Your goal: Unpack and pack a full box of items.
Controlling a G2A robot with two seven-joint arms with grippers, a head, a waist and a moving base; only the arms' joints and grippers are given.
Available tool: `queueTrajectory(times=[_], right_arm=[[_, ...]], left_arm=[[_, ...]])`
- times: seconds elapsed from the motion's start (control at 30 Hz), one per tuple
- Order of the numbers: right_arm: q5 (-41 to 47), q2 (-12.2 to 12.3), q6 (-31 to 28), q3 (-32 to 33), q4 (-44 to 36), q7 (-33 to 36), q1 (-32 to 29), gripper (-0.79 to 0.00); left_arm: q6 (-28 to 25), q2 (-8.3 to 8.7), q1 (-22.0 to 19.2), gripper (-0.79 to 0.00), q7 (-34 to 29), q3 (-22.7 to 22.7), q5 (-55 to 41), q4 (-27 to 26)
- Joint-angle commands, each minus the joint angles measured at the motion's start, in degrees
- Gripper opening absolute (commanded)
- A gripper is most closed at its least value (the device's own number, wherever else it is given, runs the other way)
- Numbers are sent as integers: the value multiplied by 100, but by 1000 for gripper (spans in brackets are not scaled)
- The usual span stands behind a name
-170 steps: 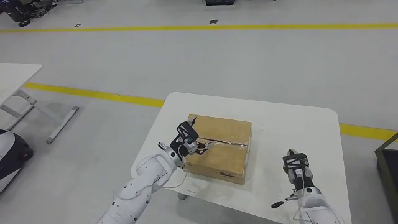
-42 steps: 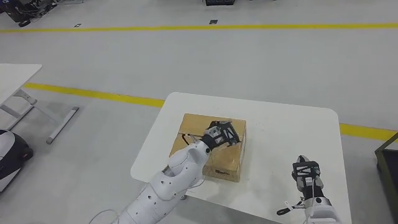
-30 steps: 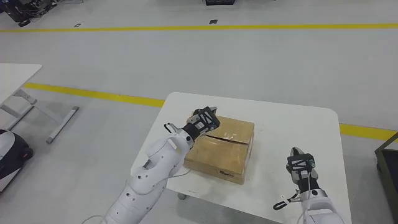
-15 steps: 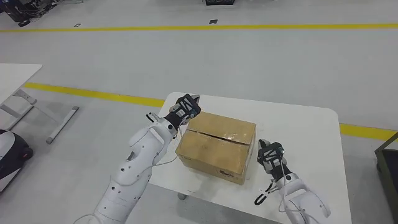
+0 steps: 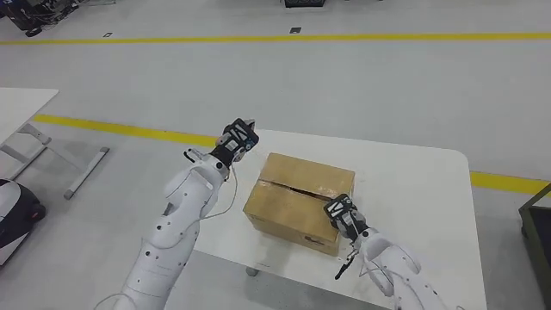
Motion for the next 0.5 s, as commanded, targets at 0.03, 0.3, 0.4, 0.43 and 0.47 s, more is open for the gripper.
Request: queueTrajectory(times=[0.03,0.3,0.4,0.43,0.47], right_arm=[[66,-38,34,-42,105,35,73,-785],[77,-38,-2,41,138,35,103,-785],[22,-24,-37,74,78,60,81,-785],[-3,-19,-57,80,41,66,71,-785],[-16,-15,-63,86,23,80,62,-785]], left_arm=[[89,20,-17,-785,3,-73,156,98],[702,97,-10,-785,-17,-191,1411,383],[885,114,-1,-785,-5,-174,1770,485],[963,121,1,-785,-10,-164,1937,516],[1019,124,1,-785,-19,-159,2032,541]])
